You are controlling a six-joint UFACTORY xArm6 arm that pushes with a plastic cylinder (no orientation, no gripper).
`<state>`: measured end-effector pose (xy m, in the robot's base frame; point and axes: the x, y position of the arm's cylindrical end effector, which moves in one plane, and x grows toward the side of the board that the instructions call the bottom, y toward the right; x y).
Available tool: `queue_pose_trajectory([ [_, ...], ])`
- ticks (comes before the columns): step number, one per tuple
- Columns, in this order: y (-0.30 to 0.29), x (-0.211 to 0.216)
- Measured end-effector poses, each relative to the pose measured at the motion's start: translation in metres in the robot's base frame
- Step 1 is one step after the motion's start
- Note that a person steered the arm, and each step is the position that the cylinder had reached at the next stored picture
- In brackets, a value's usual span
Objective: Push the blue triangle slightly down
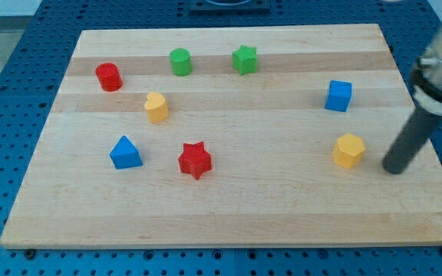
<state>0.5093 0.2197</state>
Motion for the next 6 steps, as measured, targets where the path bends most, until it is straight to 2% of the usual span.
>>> queue_pose_trajectory([
  [1, -0.025, -0.023],
  [2, 0.009, -0.05],
  [4, -0.132, -0.09],
  [6, -0.164, -0.11],
])
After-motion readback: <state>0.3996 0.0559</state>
